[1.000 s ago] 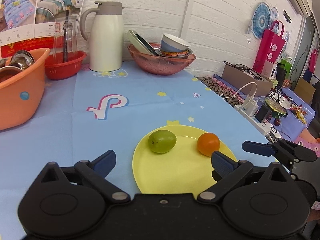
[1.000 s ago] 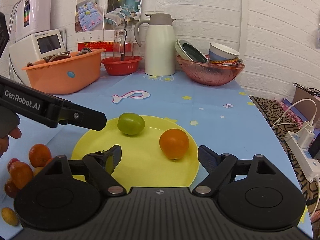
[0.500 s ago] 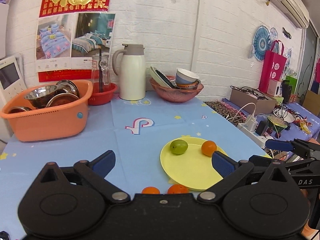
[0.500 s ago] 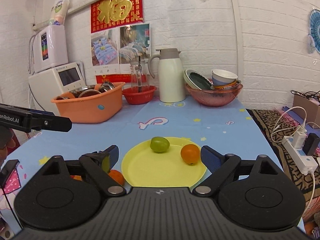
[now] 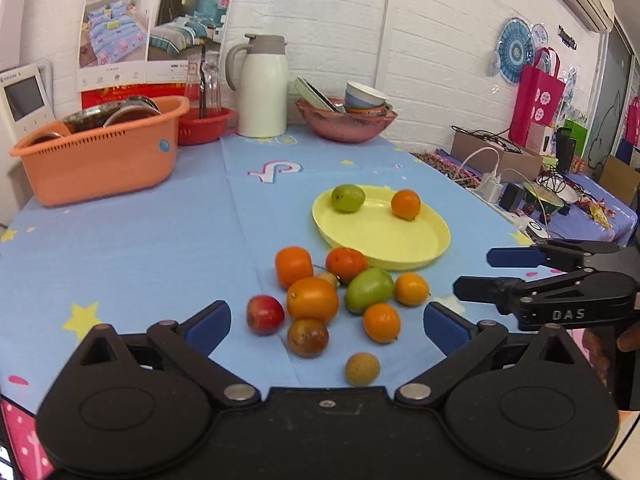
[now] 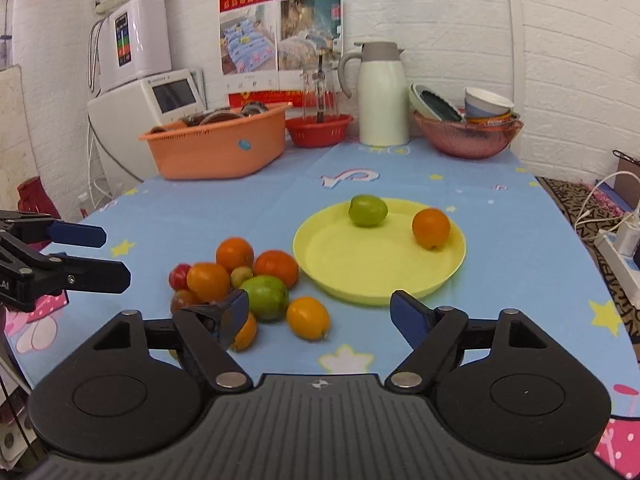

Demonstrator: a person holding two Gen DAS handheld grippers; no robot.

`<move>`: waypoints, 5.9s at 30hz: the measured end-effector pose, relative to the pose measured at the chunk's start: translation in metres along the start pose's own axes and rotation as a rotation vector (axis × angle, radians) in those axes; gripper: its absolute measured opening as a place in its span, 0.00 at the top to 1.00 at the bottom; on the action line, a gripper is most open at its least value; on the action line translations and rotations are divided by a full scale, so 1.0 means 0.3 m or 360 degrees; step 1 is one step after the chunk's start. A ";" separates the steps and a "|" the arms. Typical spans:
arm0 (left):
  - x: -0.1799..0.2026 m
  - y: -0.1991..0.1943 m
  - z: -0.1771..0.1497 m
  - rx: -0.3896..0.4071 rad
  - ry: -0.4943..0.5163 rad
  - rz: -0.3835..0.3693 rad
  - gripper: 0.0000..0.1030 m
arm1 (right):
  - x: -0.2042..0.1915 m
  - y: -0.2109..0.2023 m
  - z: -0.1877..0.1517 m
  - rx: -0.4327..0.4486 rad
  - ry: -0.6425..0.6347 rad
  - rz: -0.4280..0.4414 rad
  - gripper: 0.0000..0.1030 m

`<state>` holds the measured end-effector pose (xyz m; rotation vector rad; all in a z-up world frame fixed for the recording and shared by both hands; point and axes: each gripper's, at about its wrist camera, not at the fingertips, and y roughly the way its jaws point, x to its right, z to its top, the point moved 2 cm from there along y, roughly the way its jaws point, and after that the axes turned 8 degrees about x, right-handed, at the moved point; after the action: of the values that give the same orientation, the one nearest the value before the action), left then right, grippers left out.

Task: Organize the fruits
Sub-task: 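Move both tools back toward the fruit pile, then grasp an orange with the right tool while the left tool grasps a tangerine, then place the orange and tangerine on the yellow plate and open both tools, then move both tools back toward the fruit pile, then grasp the brown kiwi fruit with the right tool while the left tool grasps a jujube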

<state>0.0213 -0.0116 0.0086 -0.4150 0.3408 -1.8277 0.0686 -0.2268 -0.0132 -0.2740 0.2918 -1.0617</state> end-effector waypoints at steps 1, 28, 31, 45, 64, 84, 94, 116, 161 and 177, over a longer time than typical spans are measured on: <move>0.004 0.006 -0.011 -0.0014 -0.0008 -0.0016 0.00 | -0.001 0.012 -0.014 -0.0027 -0.0003 0.0007 0.00; 0.087 0.189 -0.022 -0.0162 -0.0057 -0.0226 0.11 | 0.063 0.164 -0.073 -0.0155 0.0033 0.0146 0.46; 0.086 0.215 -0.027 -0.0200 -0.0069 -0.0227 0.11 | 0.096 0.137 -0.079 -0.0152 0.0050 0.0082 0.46; 0.085 0.281 -0.037 -0.0285 -0.0117 -0.0196 0.12 | 0.140 0.105 -0.091 -0.0142 0.0095 0.0018 0.45; 0.116 0.218 0.086 -0.0107 0.0005 -0.0291 0.19 | 0.153 0.065 -0.019 -0.0010 0.0107 -0.0018 0.45; -0.006 0.569 0.198 -0.0222 -0.0077 -0.0249 0.18 | 0.208 0.247 0.035 -0.0095 0.0070 -0.0164 0.45; -0.017 0.637 0.166 -0.0288 -0.0052 -0.0247 0.18 | 0.202 0.285 0.023 -0.0148 0.0022 -0.0156 0.45; 0.035 0.506 0.186 -0.0125 -0.0015 -0.0141 0.00 | 0.152 0.226 0.021 -0.0006 -0.0102 -0.0144 0.00; -0.127 -0.002 -0.064 -0.0028 -0.0214 0.0069 0.00 | -0.240 0.089 -0.108 -0.0217 -0.0101 0.0325 0.27; -0.111 0.087 -0.072 -0.0075 -0.0217 -0.0046 0.00 | -0.263 0.113 -0.116 -0.0207 -0.0206 0.0294 0.56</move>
<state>0.0427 0.0132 -0.0256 -0.5769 0.2859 -1.8117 0.0474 -0.1442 -0.0494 -0.4229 0.2647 -0.8404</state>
